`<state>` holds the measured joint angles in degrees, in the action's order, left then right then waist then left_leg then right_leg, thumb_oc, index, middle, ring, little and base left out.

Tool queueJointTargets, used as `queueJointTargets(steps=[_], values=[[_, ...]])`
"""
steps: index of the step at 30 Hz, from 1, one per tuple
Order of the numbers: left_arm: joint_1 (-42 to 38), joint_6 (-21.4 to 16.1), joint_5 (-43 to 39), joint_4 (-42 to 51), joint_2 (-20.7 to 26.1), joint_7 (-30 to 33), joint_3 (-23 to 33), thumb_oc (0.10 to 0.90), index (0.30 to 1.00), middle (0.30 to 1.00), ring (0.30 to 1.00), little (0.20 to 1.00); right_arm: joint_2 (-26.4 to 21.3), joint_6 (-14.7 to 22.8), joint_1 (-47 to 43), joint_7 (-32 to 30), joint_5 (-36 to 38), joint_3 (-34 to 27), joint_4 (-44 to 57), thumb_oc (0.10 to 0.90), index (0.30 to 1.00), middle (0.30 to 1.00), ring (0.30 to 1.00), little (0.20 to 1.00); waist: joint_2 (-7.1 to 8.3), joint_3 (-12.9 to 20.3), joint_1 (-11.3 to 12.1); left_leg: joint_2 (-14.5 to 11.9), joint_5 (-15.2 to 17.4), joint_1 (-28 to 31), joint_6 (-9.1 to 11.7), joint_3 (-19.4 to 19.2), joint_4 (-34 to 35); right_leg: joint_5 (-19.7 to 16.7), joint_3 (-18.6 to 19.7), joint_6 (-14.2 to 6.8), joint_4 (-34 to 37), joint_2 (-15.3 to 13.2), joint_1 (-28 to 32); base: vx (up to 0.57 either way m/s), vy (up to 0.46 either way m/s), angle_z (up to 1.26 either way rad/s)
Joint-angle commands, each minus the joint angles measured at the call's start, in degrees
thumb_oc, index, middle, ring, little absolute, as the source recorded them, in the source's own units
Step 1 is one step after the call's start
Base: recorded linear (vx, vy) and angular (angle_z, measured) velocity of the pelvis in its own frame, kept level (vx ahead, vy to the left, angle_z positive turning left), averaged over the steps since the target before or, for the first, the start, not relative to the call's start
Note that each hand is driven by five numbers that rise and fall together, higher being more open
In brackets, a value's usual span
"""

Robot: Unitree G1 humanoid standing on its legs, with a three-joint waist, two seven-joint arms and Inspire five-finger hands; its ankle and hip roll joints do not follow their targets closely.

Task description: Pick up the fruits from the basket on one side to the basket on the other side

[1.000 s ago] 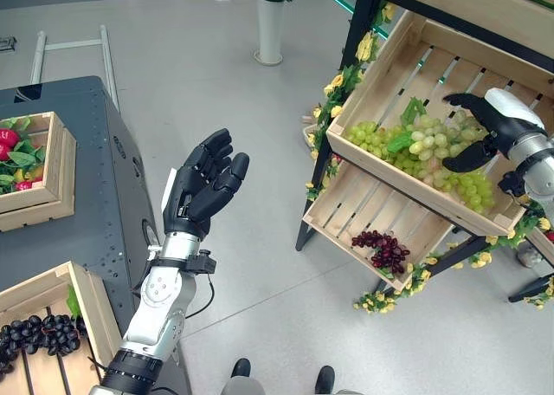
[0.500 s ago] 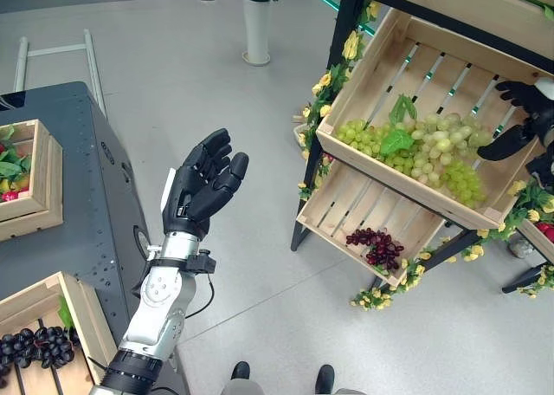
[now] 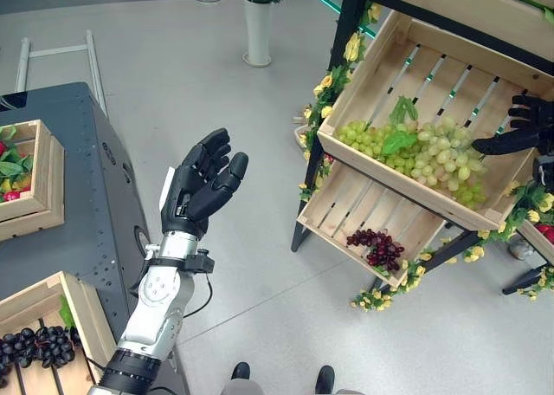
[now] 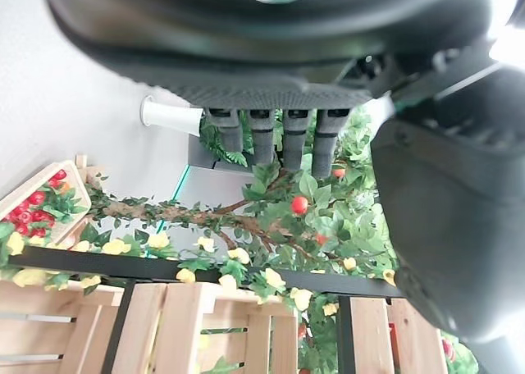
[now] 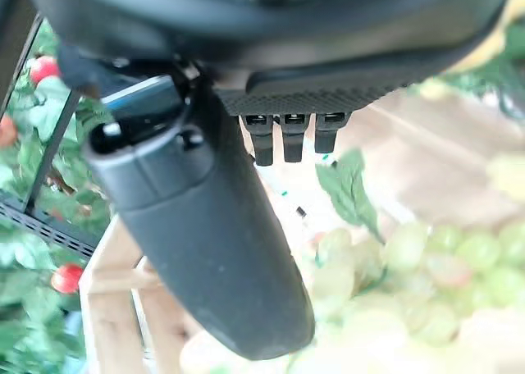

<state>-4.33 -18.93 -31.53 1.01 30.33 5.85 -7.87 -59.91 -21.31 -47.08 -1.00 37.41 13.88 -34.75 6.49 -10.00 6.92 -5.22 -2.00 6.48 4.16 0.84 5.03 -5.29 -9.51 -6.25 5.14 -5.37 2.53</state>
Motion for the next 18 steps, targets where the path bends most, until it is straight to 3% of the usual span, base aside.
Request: queueJointTargets(steps=[1,4,8,13,18], values=[[-4.81,-5.69,2.47,3.37,3.62,-0.02,1.26,0.800,0.900,0.900,0.900,0.900,0.12,4.70,-3.22,-3.73,8.39,-2.89,3.95,0.800,0.900,0.900,0.900,0.900,1.00,6.01,-0.76,2.61,1.88,-2.57,-2.20,1.27,-0.03,1.45,-0.29,-1.70,-1.21,-2.97,2.62,0.00,0.031,-0.03],[-4.35,-6.03,2.73,3.35,3.01,0.42,1.30,0.800,0.900,0.900,0.900,0.900,3.16,5.66,-0.41,-1.77,14.15,-5.20,7.94,0.800,0.900,0.900,0.900,0.900,0.74,5.85,-0.80,2.68,1.96,-2.46,-2.26,1.27,-0.03,1.60,-0.38,-1.64,-1.34,-3.12,2.68,0.00,0.051,-0.01],[-3.25,-7.50,2.86,3.06,2.28,0.56,0.87,0.800,0.900,0.900,0.900,0.900,8.53,13.04,2.72,-0.40,22.78,-7.67,15.75,0.800,0.900,0.900,0.900,0.900,0.41,6.01,-0.70,2.96,2.23,-2.46,-2.39,1.38,-0.03,1.89,-0.46,-1.52,-1.34,-3.34,2.76,0.00,0.063,0.00],[-1.93,-8.95,2.04,2.35,2.10,0.18,1.23,0.800,0.900,0.900,0.900,0.900,12.46,15.75,4.36,1.47,27.12,-10.90,22.61,0.800,0.900,0.900,0.900,0.900,0.09,6.52,-0.47,3.23,2.53,-2.62,-2.30,1.32,-0.03,2.21,-1.00,-1.75,-1.55,-3.77,2.76,0.01,0.083,-0.04],[-0.45,-9.27,2.60,3.12,1.19,0.72,1.52,0.800,0.900,0.900,0.900,0.900,16.33,22.44,7.32,6.67,27.37,-11.92,29.71,0.800,0.900,0.900,0.900,0.900,-0.36,6.71,-0.09,4.03,2.63,-2.59,-2.98,1.52,-0.03,2.57,-1.58,-2.07,-2.61,-4.83,2.47,0.01,0.116,-0.03]])
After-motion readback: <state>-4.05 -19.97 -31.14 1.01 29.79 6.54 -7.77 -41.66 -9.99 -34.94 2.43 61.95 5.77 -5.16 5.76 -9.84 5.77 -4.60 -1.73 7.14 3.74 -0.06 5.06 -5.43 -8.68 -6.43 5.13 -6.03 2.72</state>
